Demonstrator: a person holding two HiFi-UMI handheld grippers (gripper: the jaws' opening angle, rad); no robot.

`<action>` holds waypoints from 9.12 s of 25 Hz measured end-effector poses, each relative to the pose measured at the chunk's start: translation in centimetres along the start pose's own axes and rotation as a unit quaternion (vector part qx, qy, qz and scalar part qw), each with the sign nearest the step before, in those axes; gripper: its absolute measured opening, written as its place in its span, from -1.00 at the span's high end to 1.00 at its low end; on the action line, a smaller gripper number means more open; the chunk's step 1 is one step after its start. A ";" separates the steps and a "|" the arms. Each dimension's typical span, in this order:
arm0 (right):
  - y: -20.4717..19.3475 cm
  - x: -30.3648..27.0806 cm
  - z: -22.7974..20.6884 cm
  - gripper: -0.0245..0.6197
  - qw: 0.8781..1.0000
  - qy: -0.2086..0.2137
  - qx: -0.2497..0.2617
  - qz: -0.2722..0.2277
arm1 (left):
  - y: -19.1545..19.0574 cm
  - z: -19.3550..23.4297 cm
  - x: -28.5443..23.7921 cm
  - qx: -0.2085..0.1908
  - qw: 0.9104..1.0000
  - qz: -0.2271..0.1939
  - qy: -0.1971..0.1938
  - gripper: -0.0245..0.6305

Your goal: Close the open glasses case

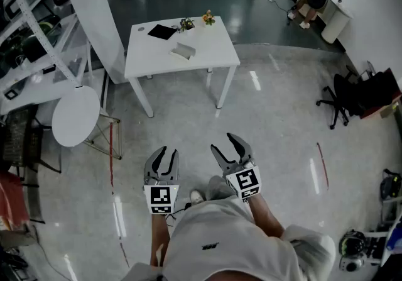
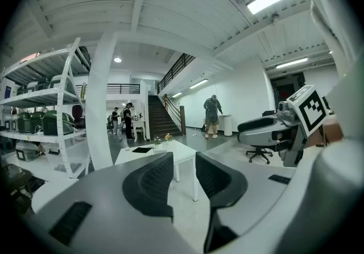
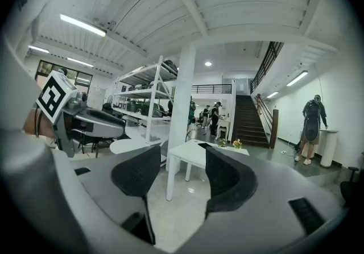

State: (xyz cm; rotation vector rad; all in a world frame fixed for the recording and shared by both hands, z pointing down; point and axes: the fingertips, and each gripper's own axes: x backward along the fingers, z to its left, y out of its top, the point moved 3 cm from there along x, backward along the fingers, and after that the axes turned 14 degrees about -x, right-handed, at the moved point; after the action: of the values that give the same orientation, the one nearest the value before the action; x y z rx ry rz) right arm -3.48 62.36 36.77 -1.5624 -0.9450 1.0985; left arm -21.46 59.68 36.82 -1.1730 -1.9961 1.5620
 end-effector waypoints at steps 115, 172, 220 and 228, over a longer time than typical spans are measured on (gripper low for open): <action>8.0 -47.4 -24.4 0.27 0.995 0.000 -0.076 0.069 | -1.1 23.5 -50.3 0.001 0.997 0.032 -0.066 0.51; 7.3 -66.8 -39.4 0.31 0.978 0.133 -0.078 0.142 | -5.5 27.0 -70.6 0.051 0.991 0.123 0.025 0.55; -4.4 -74.8 -42.6 0.33 0.953 0.127 -0.063 0.268 | -18.8 22.2 -78.7 0.084 0.964 0.241 -0.071 0.65; -5.7 -76.1 -41.9 0.33 0.948 0.130 -0.061 0.285 | -20.3 21.9 -79.6 0.087 0.960 0.253 -0.084 0.65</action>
State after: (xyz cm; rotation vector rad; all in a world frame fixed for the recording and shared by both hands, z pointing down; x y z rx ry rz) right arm 13.97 -18.87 62.96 -2.0981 -0.3893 1.1924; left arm 2.83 -16.76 65.02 -1.6099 -1.6856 2.0935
